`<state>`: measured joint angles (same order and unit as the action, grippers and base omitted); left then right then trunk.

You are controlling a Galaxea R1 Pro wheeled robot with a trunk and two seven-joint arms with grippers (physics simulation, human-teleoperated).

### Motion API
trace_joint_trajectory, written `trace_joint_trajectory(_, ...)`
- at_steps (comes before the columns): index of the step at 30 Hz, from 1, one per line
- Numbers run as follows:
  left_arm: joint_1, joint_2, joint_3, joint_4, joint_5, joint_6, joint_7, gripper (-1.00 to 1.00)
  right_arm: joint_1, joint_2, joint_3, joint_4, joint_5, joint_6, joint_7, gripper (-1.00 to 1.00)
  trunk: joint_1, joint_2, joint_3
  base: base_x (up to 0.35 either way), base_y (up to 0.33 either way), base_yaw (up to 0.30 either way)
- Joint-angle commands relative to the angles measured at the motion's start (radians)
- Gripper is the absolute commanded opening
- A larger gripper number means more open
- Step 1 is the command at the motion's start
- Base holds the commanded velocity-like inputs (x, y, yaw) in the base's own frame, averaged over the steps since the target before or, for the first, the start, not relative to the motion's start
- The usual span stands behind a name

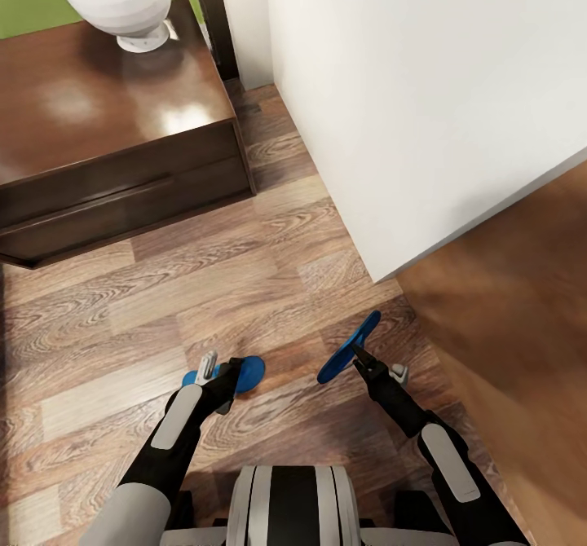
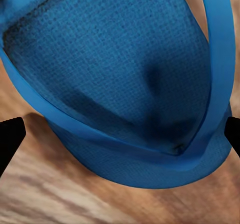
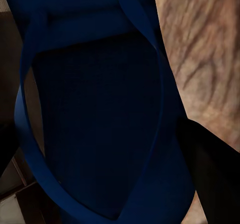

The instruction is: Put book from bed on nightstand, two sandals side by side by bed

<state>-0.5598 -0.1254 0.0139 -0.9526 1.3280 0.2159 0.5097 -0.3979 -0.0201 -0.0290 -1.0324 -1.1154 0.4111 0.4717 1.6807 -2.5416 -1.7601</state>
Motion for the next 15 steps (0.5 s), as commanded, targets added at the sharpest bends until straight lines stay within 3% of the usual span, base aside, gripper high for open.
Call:
trace_joint_trajectory(1, 0.000, 0.000, 0.001, -0.002, 0.005, 0.002, 0.005, 1.00, 0.000, 0.000, -0.002, 0.000, -0.009, 0.009, 0.001, -1.00, 0.000, 0.000, 0.000, 0.000, 0.000, 0.000)
trace_joint_trajectory(8, 0.000, 0.000, 0.001, -0.002, 0.005, 0.002, 0.005, 1.00, 0.000, 0.000, -0.002, 0.000, -0.009, 0.009, 0.001, -1.00, 0.000, 0.000, 0.000, 0.000, 0.000, 0.000)
trace_joint_trajectory(9, 0.000, 0.000, 0.001, -0.002, 0.005, 0.002, 0.005, -1.00, 0.000, 0.000, -0.002, 0.000, -0.009, 0.009, 0.001, -1.00, 0.000, 0.000, 0.000, 0.000, 0.000, 0.000)
trace_joint_trajectory(15, 0.000, 0.000, 0.001, -0.002, 0.005, 0.002, 0.005, -1.00, 0.000, 0.000, -0.002, 0.000, -0.009, 0.009, 0.001, -1.00, 0.000, 0.000, 0.000, 0.000, 0.000, 0.000)
